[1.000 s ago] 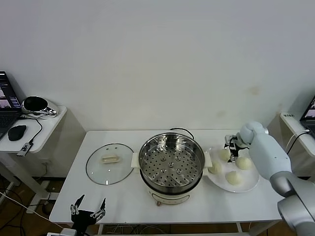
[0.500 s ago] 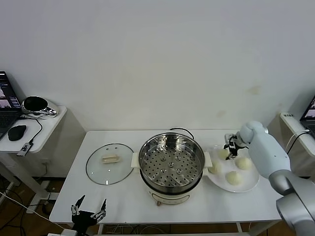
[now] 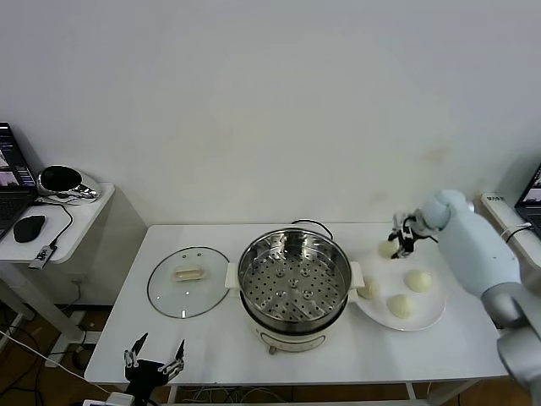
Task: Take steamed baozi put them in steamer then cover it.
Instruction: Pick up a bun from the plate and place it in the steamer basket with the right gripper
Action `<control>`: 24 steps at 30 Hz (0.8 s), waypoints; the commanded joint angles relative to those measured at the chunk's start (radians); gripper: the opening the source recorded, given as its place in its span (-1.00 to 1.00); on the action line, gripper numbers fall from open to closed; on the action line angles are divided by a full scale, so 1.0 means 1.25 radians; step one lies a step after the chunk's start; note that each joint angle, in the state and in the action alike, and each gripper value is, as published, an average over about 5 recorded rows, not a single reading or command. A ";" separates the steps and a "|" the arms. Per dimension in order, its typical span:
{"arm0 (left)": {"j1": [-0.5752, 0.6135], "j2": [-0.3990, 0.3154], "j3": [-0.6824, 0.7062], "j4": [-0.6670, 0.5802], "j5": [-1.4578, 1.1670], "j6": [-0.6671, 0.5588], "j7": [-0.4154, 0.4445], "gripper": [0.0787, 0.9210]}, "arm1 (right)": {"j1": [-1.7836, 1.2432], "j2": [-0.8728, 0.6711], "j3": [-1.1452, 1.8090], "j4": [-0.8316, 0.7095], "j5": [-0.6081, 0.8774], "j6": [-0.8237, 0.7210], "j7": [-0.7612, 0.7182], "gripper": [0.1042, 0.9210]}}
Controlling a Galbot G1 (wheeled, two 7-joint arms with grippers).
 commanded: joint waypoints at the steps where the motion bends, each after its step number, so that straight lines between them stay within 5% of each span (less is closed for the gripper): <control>1: 0.000 0.004 0.000 -0.001 0.001 0.000 -0.001 0.77 | 0.203 0.029 -0.166 0.028 0.240 0.058 -0.112 0.09; 8: 0.004 0.006 -0.009 -0.004 0.011 0.000 -0.013 0.77 | 0.257 0.167 -0.246 -0.050 0.394 0.361 -0.162 0.10; 15: 0.011 -0.001 -0.020 -0.021 0.018 0.002 -0.016 0.77 | 0.241 0.197 -0.274 0.045 0.237 0.598 -0.152 0.10; 24: 0.024 -0.007 -0.030 -0.023 0.018 0.001 -0.018 0.77 | 0.226 0.171 -0.343 0.203 0.193 0.616 -0.141 0.10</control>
